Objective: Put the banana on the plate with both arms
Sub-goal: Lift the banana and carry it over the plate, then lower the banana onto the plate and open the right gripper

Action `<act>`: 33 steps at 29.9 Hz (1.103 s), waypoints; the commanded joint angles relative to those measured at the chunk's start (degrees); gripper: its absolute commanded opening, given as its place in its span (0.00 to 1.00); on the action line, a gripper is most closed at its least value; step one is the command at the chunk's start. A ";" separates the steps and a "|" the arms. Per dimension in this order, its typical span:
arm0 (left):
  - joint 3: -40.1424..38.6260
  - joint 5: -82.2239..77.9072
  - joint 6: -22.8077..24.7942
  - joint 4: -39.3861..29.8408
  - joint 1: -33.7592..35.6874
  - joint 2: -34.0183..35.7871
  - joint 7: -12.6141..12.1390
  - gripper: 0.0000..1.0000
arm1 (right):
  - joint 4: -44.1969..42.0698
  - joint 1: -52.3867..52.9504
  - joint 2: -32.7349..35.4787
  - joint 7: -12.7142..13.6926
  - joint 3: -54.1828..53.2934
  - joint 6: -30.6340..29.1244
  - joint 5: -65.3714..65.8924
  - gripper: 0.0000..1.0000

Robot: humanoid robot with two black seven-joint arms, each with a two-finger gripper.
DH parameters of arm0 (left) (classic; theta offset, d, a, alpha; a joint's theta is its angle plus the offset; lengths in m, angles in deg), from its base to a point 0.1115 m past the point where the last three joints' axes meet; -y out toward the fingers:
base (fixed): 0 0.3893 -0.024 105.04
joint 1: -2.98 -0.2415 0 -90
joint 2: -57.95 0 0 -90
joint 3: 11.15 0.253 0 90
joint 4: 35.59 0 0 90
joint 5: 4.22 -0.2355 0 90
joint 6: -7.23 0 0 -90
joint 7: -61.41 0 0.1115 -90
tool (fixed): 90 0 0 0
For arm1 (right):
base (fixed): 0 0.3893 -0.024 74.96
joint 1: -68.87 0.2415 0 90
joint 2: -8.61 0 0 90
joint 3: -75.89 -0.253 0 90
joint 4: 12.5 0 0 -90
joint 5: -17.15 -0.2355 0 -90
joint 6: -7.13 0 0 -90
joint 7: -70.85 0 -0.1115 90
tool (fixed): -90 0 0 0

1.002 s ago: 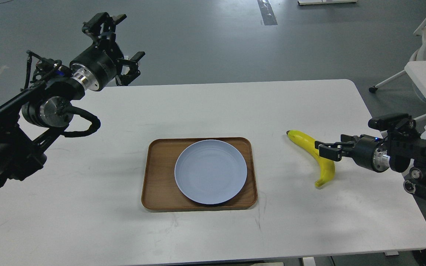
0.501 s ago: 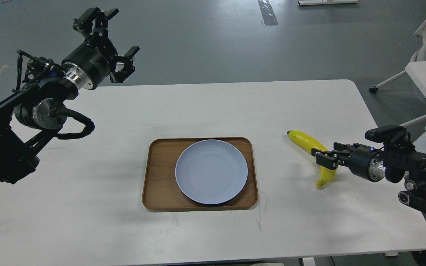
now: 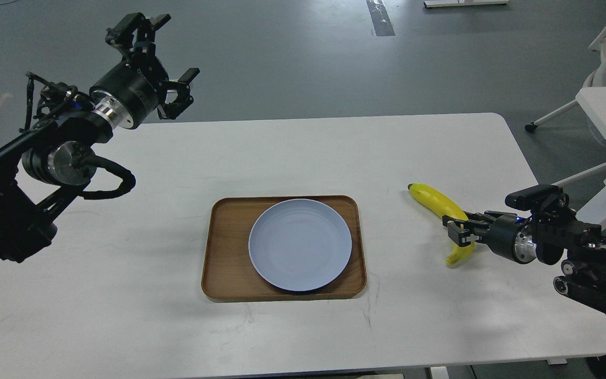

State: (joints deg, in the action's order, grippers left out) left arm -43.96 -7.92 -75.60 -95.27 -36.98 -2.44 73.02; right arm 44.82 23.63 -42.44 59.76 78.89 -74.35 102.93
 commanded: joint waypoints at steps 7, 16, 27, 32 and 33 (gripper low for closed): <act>0.29 -0.17 -0.58 0.00 -0.03 0.02 0.34 0.98 | 10.34 9.19 0.51 -4.46 -0.10 1.59 -1.23 0.05; 0.20 -2.11 -1.63 0.00 0.06 0.10 0.95 0.98 | 10.63 13.95 -6.16 -14.75 6.13 1.06 -0.97 0.05; -0.15 -2.11 -1.63 0.00 0.06 1.16 1.13 0.98 | 0.61 15.97 -18.03 -16.51 11.68 1.06 -1.06 0.05; -0.24 -2.11 -1.37 0.00 -0.03 2.03 1.13 0.98 | -1.94 15.18 -21.11 -16.51 11.94 1.06 -1.06 0.06; -0.24 -2.11 -1.37 0.00 -0.03 2.12 1.13 0.98 | -2.03 15.09 -21.29 -16.51 11.94 1.06 -1.06 0.08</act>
State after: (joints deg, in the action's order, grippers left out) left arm -44.20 -10.03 -77.19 -95.27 -36.92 -0.71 74.17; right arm 43.81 39.24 -62.63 43.23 90.75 -73.30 101.88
